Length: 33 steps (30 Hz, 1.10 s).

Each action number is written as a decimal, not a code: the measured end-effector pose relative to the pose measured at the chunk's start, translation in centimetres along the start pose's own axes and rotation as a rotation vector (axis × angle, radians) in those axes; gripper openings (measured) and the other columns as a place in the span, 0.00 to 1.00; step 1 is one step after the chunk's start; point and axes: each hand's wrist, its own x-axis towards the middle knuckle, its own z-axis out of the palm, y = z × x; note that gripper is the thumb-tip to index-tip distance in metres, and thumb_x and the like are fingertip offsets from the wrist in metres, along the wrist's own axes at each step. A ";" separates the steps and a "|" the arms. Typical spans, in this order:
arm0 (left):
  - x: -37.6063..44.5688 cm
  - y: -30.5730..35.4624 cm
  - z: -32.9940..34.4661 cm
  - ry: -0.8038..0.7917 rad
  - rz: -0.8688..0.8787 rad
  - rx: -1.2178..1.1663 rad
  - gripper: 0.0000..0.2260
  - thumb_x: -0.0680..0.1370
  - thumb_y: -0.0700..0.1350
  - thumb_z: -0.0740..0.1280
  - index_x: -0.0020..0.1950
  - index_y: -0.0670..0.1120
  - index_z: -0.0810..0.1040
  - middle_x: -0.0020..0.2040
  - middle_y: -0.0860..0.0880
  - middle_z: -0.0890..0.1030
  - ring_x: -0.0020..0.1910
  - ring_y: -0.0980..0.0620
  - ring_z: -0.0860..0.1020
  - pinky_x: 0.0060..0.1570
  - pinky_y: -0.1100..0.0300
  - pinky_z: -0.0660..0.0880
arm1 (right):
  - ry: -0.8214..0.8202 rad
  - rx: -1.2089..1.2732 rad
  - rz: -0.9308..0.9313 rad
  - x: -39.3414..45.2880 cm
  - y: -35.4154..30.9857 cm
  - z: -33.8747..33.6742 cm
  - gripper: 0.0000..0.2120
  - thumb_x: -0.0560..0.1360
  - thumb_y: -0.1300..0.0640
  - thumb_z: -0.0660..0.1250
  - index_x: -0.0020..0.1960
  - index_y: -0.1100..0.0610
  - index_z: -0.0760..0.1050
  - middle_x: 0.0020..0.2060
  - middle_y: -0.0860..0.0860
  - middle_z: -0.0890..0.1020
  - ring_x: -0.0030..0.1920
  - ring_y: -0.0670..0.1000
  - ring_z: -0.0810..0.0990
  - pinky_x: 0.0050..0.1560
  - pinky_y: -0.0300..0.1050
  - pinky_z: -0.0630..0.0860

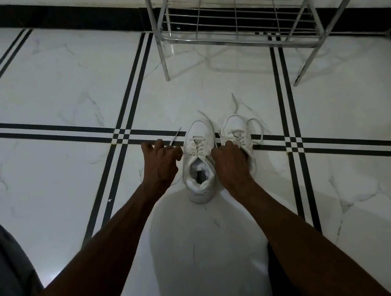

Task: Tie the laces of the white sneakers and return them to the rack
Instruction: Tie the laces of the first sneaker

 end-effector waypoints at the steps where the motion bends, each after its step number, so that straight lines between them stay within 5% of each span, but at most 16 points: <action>1: 0.0 0.2 0.0 -0.014 -0.032 -0.021 0.18 0.65 0.28 0.67 0.42 0.51 0.83 0.36 0.51 0.85 0.47 0.45 0.77 0.51 0.47 0.64 | -0.015 -0.009 0.006 0.0 0.0 0.1 0.08 0.59 0.67 0.75 0.27 0.63 0.76 0.24 0.59 0.78 0.28 0.60 0.80 0.27 0.47 0.75; 4: -0.1 0.5 0.0 -0.042 -0.091 -0.063 0.20 0.66 0.29 0.65 0.44 0.52 0.83 0.37 0.51 0.84 0.48 0.44 0.77 0.50 0.48 0.62 | -0.080 0.049 0.056 0.5 0.1 -0.3 0.04 0.66 0.69 0.72 0.33 0.67 0.79 0.34 0.66 0.80 0.36 0.64 0.82 0.35 0.53 0.77; 8: -0.3 0.2 0.1 -0.033 -0.088 -0.079 0.20 0.65 0.29 0.65 0.44 0.53 0.83 0.37 0.52 0.84 0.47 0.45 0.77 0.48 0.49 0.61 | -0.028 -0.002 0.052 0.4 0.2 0.7 0.05 0.64 0.68 0.74 0.32 0.63 0.79 0.32 0.63 0.81 0.33 0.62 0.82 0.32 0.48 0.76; 12: -0.1 0.3 0.6 -0.104 -0.173 -0.184 0.18 0.70 0.31 0.64 0.46 0.54 0.83 0.39 0.53 0.83 0.52 0.46 0.76 0.50 0.50 0.59 | -0.042 0.112 0.089 1.1 0.8 0.5 0.06 0.74 0.63 0.67 0.42 0.63 0.82 0.42 0.64 0.81 0.42 0.62 0.82 0.39 0.50 0.75; 16: 1.1 0.0 -0.8 -0.335 -0.291 -0.727 0.11 0.83 0.41 0.62 0.46 0.48 0.83 0.50 0.49 0.86 0.56 0.46 0.81 0.55 0.52 0.73 | -0.143 0.318 0.046 2.0 1.9 -0.8 0.07 0.75 0.65 0.63 0.43 0.64 0.80 0.41 0.59 0.85 0.43 0.59 0.83 0.47 0.51 0.78; 20: 1.9 -1.1 -3.4 -0.406 -0.414 -1.132 0.13 0.83 0.50 0.64 0.48 0.46 0.86 0.58 0.43 0.85 0.54 0.50 0.80 0.53 0.53 0.72 | -0.340 0.756 0.338 3.8 2.2 -3.6 0.17 0.80 0.52 0.59 0.50 0.64 0.79 0.42 0.56 0.82 0.40 0.51 0.77 0.40 0.45 0.70; 23: 3.1 -0.8 -4.4 -0.318 -0.437 -1.321 0.18 0.83 0.49 0.61 0.39 0.52 0.86 0.54 0.43 0.86 0.59 0.47 0.81 0.60 0.49 0.71 | -0.222 1.181 0.498 4.7 1.9 -3.9 0.18 0.81 0.49 0.61 0.46 0.62 0.80 0.46 0.51 0.87 0.43 0.49 0.81 0.36 0.40 0.71; 26: 4.0 0.6 -5.1 -0.298 -0.424 -1.392 0.19 0.85 0.47 0.58 0.40 0.44 0.82 0.52 0.44 0.88 0.56 0.46 0.84 0.59 0.51 0.75 | -0.171 1.509 0.563 4.5 1.1 -3.6 0.16 0.82 0.48 0.59 0.46 0.58 0.76 0.46 0.54 0.88 0.43 0.51 0.82 0.34 0.41 0.71; 30: 4.1 1.9 -4.5 -0.272 -0.423 -1.467 0.15 0.86 0.49 0.58 0.46 0.42 0.75 0.39 0.46 0.82 0.44 0.46 0.82 0.53 0.54 0.76 | -0.147 1.606 0.557 4.0 0.5 -2.8 0.15 0.82 0.47 0.60 0.43 0.56 0.75 0.39 0.56 0.85 0.34 0.49 0.80 0.33 0.42 0.69; 33: 3.7 2.3 -3.6 -0.267 -0.431 -1.448 0.14 0.86 0.51 0.58 0.49 0.44 0.77 0.39 0.50 0.78 0.41 0.52 0.76 0.48 0.56 0.74 | -0.192 1.528 0.489 3.9 0.5 -1.9 0.14 0.82 0.49 0.61 0.51 0.57 0.81 0.39 0.53 0.82 0.39 0.49 0.80 0.36 0.42 0.70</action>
